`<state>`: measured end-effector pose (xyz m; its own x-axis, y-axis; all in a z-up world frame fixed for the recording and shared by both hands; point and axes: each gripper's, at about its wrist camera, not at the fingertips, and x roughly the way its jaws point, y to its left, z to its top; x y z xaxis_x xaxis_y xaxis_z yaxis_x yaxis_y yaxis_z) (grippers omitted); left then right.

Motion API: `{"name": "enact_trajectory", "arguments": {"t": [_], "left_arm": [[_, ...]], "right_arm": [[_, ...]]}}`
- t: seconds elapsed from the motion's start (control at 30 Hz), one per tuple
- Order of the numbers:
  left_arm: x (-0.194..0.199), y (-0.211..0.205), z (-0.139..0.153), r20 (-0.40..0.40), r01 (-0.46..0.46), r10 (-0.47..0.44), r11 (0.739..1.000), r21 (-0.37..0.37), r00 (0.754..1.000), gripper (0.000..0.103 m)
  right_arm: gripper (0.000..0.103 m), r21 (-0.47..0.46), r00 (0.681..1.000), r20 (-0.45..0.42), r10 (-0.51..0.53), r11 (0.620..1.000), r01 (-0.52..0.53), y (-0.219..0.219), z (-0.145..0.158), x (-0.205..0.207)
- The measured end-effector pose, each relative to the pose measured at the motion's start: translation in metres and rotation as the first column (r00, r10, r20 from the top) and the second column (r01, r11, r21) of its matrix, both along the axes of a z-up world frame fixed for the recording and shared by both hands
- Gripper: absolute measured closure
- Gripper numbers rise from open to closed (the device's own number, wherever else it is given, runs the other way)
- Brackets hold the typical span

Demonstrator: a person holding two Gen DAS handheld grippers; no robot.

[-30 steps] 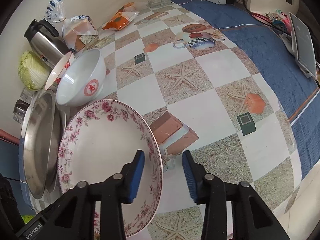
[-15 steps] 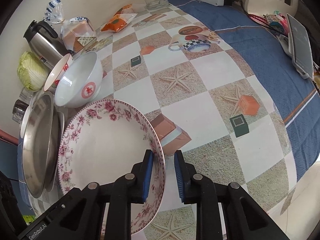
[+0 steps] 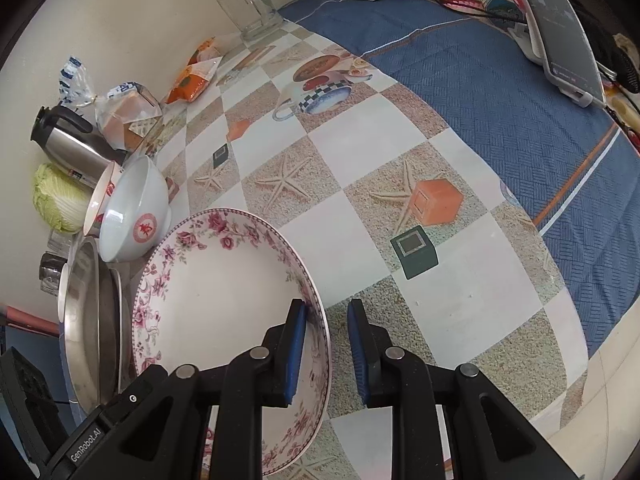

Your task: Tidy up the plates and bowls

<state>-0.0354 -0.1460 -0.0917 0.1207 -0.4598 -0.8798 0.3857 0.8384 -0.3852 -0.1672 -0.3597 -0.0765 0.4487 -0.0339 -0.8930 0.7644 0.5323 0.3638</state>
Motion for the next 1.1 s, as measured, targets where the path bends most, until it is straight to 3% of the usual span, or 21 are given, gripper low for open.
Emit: {"name": "enact_trajectory", "arguments": {"t": [0.07, 0.17, 0.37, 0.47, 0.5, 0.7, 1.1], "left_arm": [[0.0, -0.002, 0.0, 0.018, 0.003, -0.003, 1.0, -0.006, 1.0, 0.049], [0.002, -0.008, -0.002, 0.041, 0.012, -0.012, 1.0, -0.008, 0.999, 0.061], [0.004, -0.017, -0.003, 0.08, 0.023, -0.023, 1.0, 0.0, 0.996, 0.065], [0.005, -0.022, -0.005, 0.081, 0.038, -0.038, 0.999, 0.004, 0.996, 0.084], [0.005, -0.021, -0.005, 0.075, 0.033, -0.032, 0.999, -0.004, 0.997, 0.085], [0.005, -0.02, -0.004, 0.063, 0.041, -0.04, 0.999, -0.017, 0.997, 0.087], [-0.001, -0.023, 0.016, 0.142, 0.093, -0.087, 0.995, -0.031, 0.986, 0.088]], "right_arm": [[0.079, 0.002, 1.0, 0.004, 0.005, 1.0, -0.005, 0.0, -0.001, 0.003], [0.079, -0.011, 1.0, 0.006, 0.02, 1.0, -0.02, 0.001, -0.002, 0.007], [0.079, -0.012, 1.0, 0.021, 0.015, 1.0, -0.015, -0.002, -0.004, 0.009], [0.08, -0.029, 1.0, 0.011, 0.024, 0.999, -0.024, 0.0, -0.003, 0.012], [0.084, -0.032, 0.999, 0.015, 0.031, 0.999, -0.031, 0.001, -0.002, 0.012], [0.088, -0.046, 1.0, 0.018, 0.02, 0.999, -0.019, 0.001, 0.001, 0.008], [0.088, -0.115, 0.999, 0.049, 0.023, 0.993, -0.017, 0.003, 0.021, -0.002]]}}
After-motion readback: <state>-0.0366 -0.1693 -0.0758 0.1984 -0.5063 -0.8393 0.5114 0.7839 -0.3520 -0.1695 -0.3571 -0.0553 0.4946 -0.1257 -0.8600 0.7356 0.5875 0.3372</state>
